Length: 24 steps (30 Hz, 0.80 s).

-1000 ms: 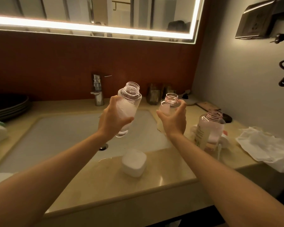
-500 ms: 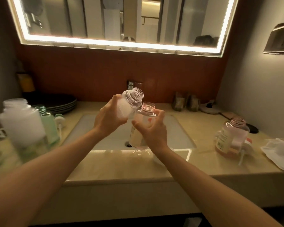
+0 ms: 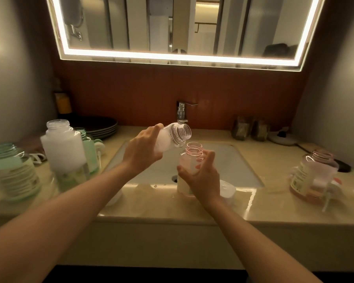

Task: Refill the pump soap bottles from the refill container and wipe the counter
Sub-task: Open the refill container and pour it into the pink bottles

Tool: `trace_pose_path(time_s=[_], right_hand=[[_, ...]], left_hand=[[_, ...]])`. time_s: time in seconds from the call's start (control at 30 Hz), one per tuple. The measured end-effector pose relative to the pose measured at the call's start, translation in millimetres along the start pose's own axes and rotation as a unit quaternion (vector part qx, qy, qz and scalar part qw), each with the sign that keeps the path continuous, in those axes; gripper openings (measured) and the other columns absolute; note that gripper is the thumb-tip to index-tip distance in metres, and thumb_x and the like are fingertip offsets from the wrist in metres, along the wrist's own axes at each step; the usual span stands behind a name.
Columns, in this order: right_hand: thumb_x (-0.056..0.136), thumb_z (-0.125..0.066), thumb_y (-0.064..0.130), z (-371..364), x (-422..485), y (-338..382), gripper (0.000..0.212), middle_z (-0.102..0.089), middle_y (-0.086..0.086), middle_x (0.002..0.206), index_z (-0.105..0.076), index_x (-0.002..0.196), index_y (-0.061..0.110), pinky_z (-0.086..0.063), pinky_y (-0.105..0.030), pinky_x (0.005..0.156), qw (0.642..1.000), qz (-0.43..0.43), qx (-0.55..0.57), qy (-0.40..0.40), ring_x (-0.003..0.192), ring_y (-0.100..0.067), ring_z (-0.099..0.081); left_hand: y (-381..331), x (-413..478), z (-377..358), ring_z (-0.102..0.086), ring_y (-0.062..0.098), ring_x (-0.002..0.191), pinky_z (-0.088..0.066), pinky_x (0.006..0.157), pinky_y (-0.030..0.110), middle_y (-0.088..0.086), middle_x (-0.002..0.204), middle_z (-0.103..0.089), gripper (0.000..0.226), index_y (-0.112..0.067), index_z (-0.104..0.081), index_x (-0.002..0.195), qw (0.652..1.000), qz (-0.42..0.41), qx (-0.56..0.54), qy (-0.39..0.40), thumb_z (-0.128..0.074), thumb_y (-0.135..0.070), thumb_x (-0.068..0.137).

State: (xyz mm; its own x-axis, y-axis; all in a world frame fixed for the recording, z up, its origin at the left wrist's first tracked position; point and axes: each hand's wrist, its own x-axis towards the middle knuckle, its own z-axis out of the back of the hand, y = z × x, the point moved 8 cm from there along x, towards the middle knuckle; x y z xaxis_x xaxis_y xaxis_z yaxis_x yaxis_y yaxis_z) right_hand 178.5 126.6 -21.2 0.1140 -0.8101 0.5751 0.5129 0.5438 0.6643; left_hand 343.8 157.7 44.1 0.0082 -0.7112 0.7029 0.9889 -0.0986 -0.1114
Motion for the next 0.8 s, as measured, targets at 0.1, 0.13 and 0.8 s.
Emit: trace_pose_path(time_s=[0.1, 0.13, 0.8], right_hand=[[0.071, -0.073, 0.046, -1, 0, -2, 0.077, -0.055, -0.009, 0.118, -0.03, 0.124, 0.012, -0.048, -0.024, 0.072, 1.0, 0.005, -0.004, -0.001, 0.091, -0.021, -0.06], [0.071, -0.073, 0.046, -1, 0, -2, 0.077, -0.055, -0.009, 0.118, -0.03, 0.125, 0.012, -0.048, -0.024, 0.073, 1.0, 0.005, -0.005, -0.003, 0.092, -0.021, -0.06], [0.071, -0.071, 0.051, 0, -1, -4, 0.078, -0.054, -0.006, 0.122, -0.018, 0.122, 0.023, -0.047, -0.023, 0.075, 1.0, 0.011, -0.011, 0.001, 0.096, -0.02, -0.059]], left_hand=[[-6, -1, -1, -0.062, 0.032, 0.097, -0.056, 0.061, 0.041, 0.013, 0.112, -0.061, 0.075, -0.014, -0.039, 0.124, 0.998, -0.055, 0.032, -0.006, -0.081, -0.016, 0.062], [-7, -1, -1, -0.063, 0.033, 0.095, -0.056, 0.059, 0.041, 0.013, 0.11, -0.062, 0.077, -0.015, -0.036, 0.121, 0.997, -0.067, 0.041, -0.01, -0.082, -0.014, 0.059], [-21, 10, 18, -0.064, 0.03, 0.093, -0.054, 0.076, 0.043, 0.012, 0.106, -0.063, 0.081, -0.011, -0.044, 0.117, 0.975, -0.159, 0.131, -0.079, -0.089, -0.012, 0.05]])
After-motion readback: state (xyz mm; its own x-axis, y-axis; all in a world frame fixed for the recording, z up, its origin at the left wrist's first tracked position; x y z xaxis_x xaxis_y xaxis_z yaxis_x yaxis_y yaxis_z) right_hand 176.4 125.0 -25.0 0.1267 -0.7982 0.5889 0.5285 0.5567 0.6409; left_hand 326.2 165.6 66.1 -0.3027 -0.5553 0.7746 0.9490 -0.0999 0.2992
